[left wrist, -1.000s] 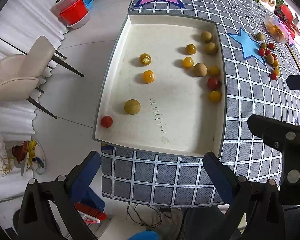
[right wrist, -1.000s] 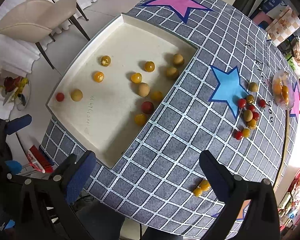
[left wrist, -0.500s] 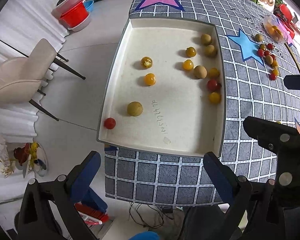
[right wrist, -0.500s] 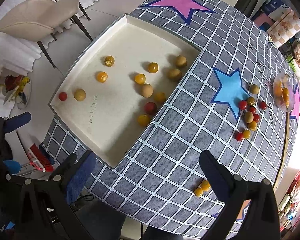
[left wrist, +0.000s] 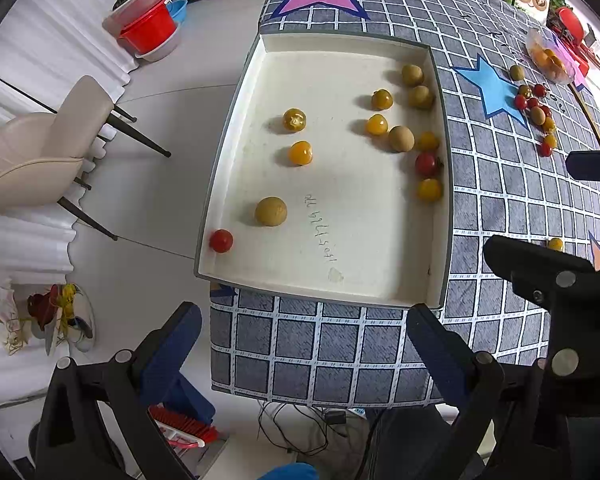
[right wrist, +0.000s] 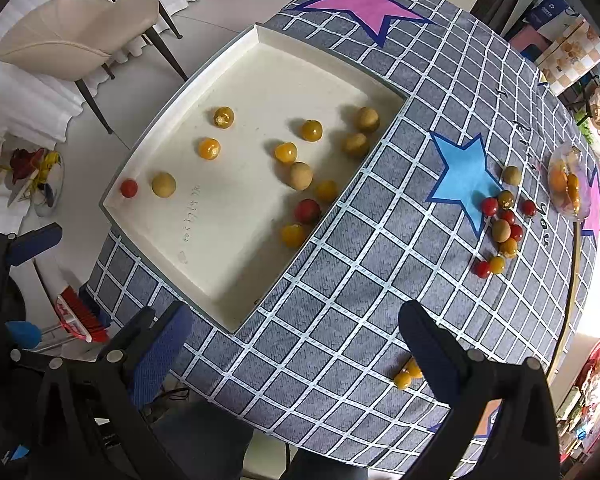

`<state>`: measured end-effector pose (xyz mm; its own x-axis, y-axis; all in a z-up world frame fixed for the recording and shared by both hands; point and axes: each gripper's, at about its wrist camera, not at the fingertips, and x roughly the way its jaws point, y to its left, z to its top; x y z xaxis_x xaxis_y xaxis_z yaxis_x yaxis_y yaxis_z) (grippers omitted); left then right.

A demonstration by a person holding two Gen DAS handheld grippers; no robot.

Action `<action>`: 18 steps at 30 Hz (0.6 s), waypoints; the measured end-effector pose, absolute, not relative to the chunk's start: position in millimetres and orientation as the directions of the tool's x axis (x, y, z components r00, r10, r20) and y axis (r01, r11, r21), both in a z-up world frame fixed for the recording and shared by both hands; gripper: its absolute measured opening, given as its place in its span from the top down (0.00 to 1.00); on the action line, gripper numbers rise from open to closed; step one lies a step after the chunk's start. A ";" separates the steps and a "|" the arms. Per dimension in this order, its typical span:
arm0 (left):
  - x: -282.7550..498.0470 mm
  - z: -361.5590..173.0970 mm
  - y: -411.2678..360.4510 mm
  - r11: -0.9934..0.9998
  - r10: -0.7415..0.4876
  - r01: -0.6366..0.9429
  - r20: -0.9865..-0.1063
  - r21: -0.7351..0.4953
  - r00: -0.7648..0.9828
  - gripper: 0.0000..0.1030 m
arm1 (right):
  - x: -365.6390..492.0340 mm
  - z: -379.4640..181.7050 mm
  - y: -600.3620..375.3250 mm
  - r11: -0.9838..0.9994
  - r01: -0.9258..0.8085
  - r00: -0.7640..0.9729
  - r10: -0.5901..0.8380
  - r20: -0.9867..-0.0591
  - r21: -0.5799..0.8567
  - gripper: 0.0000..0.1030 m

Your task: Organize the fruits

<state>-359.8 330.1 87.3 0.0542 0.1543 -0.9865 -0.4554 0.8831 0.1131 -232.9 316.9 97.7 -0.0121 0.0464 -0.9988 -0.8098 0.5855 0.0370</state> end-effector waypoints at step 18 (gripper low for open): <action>-362.5 85.0 328.2 0.883 0.153 -0.455 -0.987 0.112 0.053 0.00 | -236.0 96.2 315.4 0.586 -0.809 -0.016 0.045 -0.999 0.039 0.00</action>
<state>-362.5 328.2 85.0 0.0527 0.1526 -0.9869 -0.4549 0.8834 0.1123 -236.0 315.4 96.2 -0.0158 0.0452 -0.9989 -0.8095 0.5858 0.0393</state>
